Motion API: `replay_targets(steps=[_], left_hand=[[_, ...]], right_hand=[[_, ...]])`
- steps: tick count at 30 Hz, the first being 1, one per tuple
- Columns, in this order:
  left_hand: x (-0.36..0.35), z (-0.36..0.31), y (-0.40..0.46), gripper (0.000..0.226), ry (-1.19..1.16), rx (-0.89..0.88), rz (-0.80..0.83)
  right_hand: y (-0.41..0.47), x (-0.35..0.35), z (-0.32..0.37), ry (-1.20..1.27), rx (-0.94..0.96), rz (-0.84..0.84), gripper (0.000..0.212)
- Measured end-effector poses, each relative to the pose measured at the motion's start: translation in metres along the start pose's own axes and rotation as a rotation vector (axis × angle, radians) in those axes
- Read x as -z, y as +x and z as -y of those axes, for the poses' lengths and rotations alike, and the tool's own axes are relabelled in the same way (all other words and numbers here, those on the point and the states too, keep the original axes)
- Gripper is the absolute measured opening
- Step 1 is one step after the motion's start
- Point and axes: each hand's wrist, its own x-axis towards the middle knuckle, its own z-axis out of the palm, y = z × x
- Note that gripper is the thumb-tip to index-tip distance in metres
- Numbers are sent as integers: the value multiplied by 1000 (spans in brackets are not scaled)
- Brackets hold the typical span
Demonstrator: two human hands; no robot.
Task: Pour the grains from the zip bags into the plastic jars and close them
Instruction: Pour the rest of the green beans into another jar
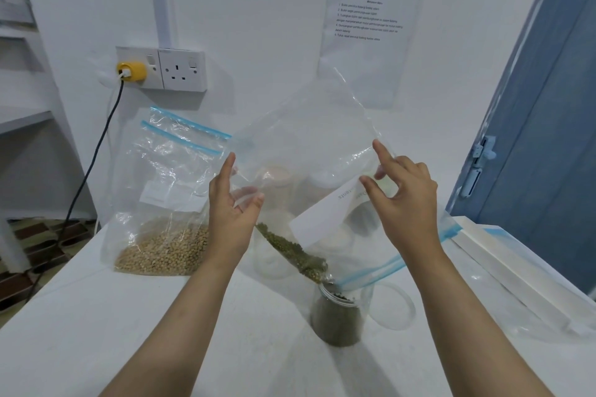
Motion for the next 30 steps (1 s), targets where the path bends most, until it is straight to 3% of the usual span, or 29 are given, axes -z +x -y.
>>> replay_targets(steps=[30], left_hand=[[-1,-5,8,78,25,-47,19]], right_hand=[[2,5,-3,28,-80,-2,56]])
